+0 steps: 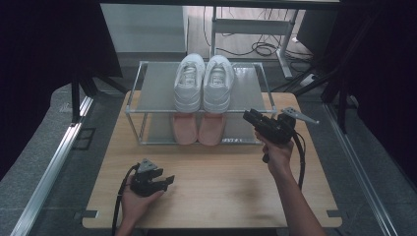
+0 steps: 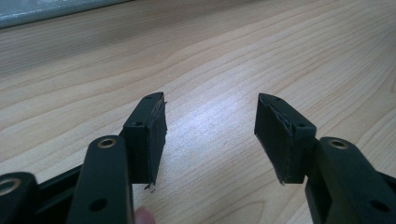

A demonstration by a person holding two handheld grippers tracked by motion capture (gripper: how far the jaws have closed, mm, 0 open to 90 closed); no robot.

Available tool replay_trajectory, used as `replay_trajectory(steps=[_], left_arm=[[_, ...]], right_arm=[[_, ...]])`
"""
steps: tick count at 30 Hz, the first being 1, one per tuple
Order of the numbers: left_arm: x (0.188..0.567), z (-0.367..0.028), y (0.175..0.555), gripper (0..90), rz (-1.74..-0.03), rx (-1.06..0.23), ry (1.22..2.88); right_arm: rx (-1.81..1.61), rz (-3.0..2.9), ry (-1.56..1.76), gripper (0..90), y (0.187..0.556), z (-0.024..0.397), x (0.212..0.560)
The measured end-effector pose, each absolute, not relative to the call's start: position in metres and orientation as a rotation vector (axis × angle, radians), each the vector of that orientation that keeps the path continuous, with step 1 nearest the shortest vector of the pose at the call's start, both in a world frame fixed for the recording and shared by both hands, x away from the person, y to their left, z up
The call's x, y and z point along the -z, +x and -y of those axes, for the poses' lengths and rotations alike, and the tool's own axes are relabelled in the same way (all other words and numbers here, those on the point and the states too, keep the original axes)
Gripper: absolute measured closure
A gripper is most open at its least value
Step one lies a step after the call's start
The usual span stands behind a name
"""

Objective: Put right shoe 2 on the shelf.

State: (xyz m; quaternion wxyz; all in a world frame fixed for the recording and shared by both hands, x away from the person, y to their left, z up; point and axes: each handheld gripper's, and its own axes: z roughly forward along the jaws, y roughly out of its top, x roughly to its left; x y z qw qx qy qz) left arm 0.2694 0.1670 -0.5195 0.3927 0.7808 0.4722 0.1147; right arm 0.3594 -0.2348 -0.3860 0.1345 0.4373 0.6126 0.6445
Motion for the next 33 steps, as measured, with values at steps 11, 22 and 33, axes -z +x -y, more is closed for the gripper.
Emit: replay_trajectory(steps=[11, 22, 33], left_arm=[[0.519, -0.166, 0.269, 44.4, -1.197, -0.289, 1.986], [0.520, -0.165, 0.269, 44.4, -1.198, -0.291, 1.990], [0.519, -0.166, 0.267, 44.4, -1.198, -0.299, 1.985]], right_arm=[[-1.831, -1.751, 1.300, 61.2, 0.330, 0.272, 0.414], [-1.768, -1.762, 1.381, 61.0, 0.313, 0.297, 0.454], [-1.743, -1.772, 1.422, 60.8, 0.311, 0.301, 0.471]])
